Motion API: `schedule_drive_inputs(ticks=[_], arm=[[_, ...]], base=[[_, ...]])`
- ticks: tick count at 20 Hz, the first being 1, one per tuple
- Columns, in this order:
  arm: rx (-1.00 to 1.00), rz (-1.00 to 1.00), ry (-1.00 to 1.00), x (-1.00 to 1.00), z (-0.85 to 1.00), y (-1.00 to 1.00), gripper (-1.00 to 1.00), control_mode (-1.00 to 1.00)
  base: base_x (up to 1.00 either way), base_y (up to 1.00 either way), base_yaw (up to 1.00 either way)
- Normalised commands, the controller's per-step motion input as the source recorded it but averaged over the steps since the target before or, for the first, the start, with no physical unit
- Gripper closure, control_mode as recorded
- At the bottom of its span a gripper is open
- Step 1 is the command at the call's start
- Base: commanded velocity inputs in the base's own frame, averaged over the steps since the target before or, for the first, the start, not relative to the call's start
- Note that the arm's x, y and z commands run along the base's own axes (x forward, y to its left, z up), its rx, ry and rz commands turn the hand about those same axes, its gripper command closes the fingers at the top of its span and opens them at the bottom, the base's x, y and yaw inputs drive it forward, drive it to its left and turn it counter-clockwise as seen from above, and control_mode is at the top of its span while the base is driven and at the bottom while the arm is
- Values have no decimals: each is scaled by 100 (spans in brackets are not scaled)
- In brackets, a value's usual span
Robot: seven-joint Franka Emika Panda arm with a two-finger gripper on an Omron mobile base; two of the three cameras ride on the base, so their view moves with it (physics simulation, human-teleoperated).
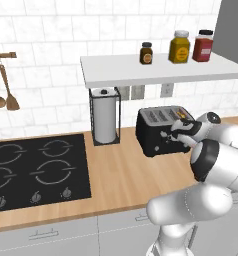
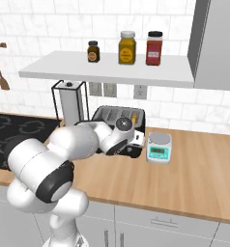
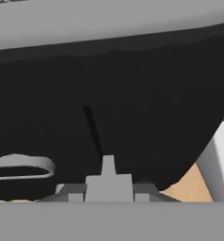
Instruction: Start the toaster. Once the lever pops up, take the bread to the plate on the dining counter.
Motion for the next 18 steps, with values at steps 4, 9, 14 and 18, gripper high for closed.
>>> schedule_drive_inputs(ticks=[4,9,14,18], arm=[[-1,0,0,-3,-59,-1,100,-100],[-3,0,0,0,-47,0,100,-100],[-6,0,3,0,-22,0,100,-100],[0,0,0,0,0,0,100,-100]], base=[[0,0,0],[0,0,0],[0,0,0],[0,0,0]])
